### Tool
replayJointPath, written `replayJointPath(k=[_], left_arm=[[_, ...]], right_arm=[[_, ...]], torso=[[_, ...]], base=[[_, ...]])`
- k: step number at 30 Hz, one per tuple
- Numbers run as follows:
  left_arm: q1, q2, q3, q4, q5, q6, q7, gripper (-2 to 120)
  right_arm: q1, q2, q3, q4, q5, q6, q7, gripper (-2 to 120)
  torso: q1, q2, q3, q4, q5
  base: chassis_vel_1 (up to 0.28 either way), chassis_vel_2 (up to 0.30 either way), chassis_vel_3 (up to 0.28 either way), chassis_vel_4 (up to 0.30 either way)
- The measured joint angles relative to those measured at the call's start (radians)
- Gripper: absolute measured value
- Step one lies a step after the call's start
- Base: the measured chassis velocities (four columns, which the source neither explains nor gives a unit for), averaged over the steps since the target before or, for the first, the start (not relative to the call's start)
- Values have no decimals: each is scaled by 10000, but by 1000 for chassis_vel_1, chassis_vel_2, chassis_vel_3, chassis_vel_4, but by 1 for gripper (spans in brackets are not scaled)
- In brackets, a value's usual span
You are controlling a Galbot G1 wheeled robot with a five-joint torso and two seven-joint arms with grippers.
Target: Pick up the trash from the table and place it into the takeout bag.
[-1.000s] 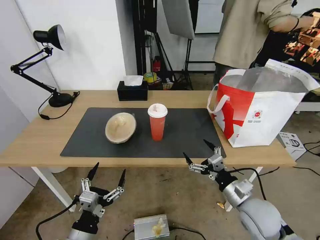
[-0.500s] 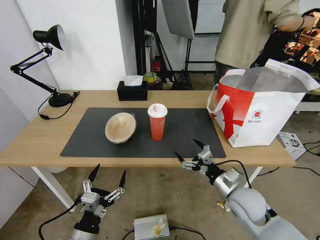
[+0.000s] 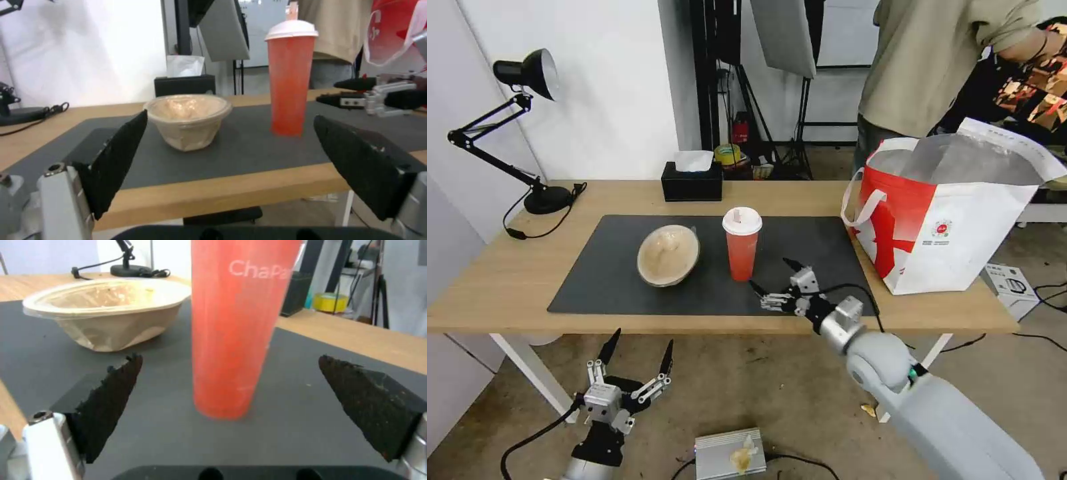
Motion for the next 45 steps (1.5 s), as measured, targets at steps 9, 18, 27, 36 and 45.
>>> replayJointPath(k=[9, 18, 27, 36, 45], left_arm=[[-194, 14, -57, 336, -134, -17, 17, 100], [-328, 120, -218, 624, -299, -17, 29, 100], [-447, 167, -217, 885, -323, 2, 53, 100], [-528, 238, -267, 1014, -362, 23, 55, 100], [-548, 247, -300, 1110, -365, 24, 73, 100]], right_arm=[[864, 644, -547, -1093, 293, -129, 77, 100], [1156, 1115, -638, -1861, 289, -135, 85, 100], [1449, 1467, -606, -2593, 106, 87, 98, 100], [1662, 1771, -526, -3044, -36, 245, 22, 100], [1729, 2011, -432, -3478, -269, 494, -71, 100]], torso=[[0, 0, 0, -1, -1], [-1, 1, 0, 0, 0], [-1, 1, -1, -1, 0], [-1, 1, 0, 0, 0], [-2, 3, -3, -1, -2]], base=[[0, 0, 0, 0], [0, 0, 0, 0], [0, 0, 0, 0], [0, 0, 0, 0], [0, 0, 0, 0]])
